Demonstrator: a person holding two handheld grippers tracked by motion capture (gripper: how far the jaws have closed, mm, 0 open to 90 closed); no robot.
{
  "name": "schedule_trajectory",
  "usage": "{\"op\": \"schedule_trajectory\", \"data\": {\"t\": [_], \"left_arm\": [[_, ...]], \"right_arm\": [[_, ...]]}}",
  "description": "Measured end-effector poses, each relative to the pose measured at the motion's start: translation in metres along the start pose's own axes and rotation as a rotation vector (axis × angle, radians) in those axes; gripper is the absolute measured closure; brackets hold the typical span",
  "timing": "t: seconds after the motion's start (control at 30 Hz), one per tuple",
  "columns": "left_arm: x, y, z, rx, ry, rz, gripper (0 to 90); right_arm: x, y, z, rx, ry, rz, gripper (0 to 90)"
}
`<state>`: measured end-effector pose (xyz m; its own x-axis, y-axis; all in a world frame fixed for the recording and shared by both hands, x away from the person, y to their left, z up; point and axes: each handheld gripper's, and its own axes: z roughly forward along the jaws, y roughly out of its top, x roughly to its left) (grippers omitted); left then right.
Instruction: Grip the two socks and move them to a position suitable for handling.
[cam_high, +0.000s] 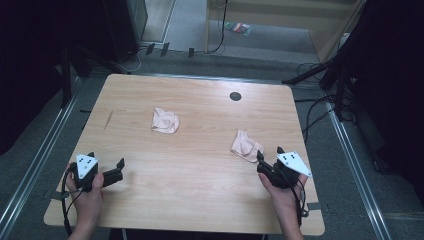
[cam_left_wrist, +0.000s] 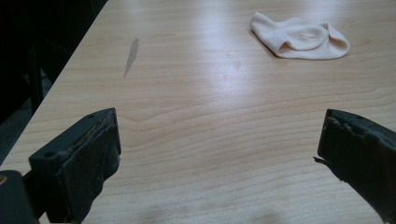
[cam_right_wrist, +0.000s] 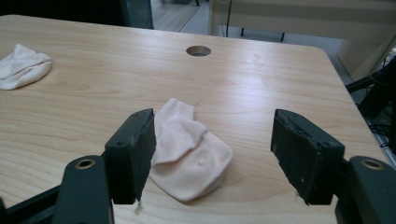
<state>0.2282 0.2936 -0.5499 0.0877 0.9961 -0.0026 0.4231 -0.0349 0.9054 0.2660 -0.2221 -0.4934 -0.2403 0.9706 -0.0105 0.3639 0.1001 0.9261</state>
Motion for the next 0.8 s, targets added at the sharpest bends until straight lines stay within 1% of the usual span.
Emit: {"op": "schedule_trajectory", "data": {"t": [0.03, 0.17, 0.2, 0.33, 0.43, 0.5, 0.63, 0.67, 0.73, 0.8], "left_arm": [[0.000, 0.000, 0.000, 0.001, -0.002, 0.000, 0.0], [-0.001, 0.000, 0.001, 0.004, -0.003, 0.008, 0.0], [-0.001, 0.000, 0.001, 0.009, -0.005, 0.014, 0.0], [-0.002, 0.000, 0.001, 0.007, -0.007, 0.018, 0.0], [-0.002, 0.000, 0.000, 0.004, -0.007, 0.019, 0.0], [-0.002, 0.000, 0.000, -0.001, -0.004, 0.018, 0.0], [-0.002, 0.000, 0.000, -0.003, -0.003, 0.021, 0.0], [-0.002, 0.000, 0.000, -0.004, -0.002, 0.022, 0.0], [-0.002, 0.000, 0.000, -0.003, -0.001, 0.021, 0.0], [-0.002, 0.000, 0.000, -0.001, 0.001, 0.021, 0.0]], "right_arm": [[0.000, 0.000, 0.000, 0.000, 0.000, 0.000, 31.9], [0.006, 0.004, 0.014, 0.019, 0.020, 0.007, 34.3], [0.007, 0.005, 0.019, 0.030, 0.021, 0.004, 35.4], [0.014, 0.005, 0.035, 0.074, 0.024, -0.004, 37.9], [0.016, 0.002, 0.047, 0.107, 0.022, 0.002, 37.3], [0.017, 0.000, 0.056, 0.143, 0.023, 0.020, 37.4], [0.017, -0.003, 0.066, 0.169, 0.025, 0.030, 38.5], [0.018, -0.003, 0.067, 0.174, 0.026, 0.027, 38.4], [0.019, -0.005, 0.071, 0.189, 0.017, 0.005, 38.5], [0.020, -0.007, 0.074, 0.209, 0.014, 0.012, 38.5]]}}
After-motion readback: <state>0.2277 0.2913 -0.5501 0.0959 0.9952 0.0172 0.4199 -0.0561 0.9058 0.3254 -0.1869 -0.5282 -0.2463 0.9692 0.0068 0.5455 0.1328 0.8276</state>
